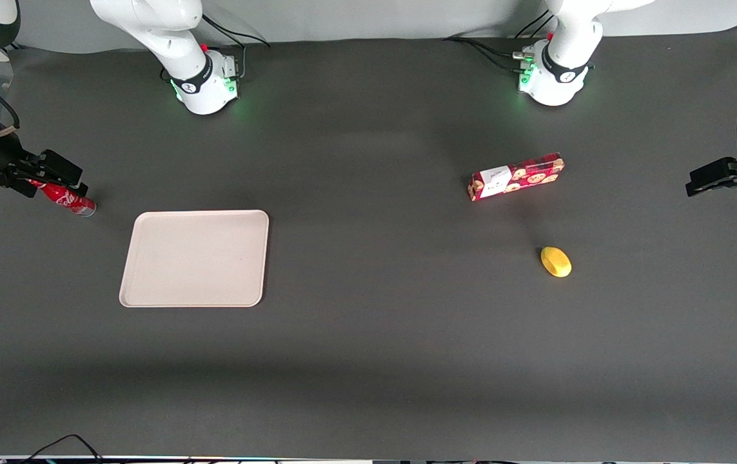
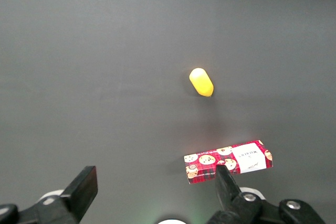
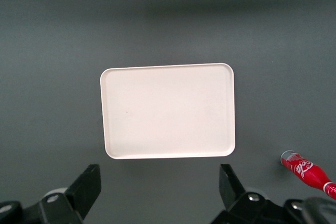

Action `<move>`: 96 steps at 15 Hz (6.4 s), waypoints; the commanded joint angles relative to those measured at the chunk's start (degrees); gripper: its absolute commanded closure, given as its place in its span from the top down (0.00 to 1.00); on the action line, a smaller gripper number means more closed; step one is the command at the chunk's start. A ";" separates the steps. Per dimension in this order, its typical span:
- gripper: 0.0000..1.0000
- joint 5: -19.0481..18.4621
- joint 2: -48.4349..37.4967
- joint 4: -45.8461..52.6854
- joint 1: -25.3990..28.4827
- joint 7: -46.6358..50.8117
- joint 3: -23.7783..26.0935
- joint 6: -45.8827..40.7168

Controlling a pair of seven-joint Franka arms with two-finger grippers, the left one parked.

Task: Place coke bottle on tray
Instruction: 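Lower the open right gripper over the red Coca-Cola bottle's cap end, then close the right gripper around the bottle's cap end, then carry the held bottle over the cream tray and lower it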

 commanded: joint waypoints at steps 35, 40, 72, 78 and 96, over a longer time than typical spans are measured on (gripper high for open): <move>0.93 -11.90 2.27 -37.89 -1.59 -52.68 -37.35 38.27; 0.77 -11.64 3.14 -37.89 -1.77 -53.38 -37.35 38.45; 0.00 -10.32 1.30 -1.63 -0.71 -51.54 -24.71 -3.88; 0.00 -9.88 5.95 11.40 -0.27 -40.23 -13.38 -10.42; 0.00 -5.57 23.27 -5.81 -1.33 -23.77 -4.48 18.49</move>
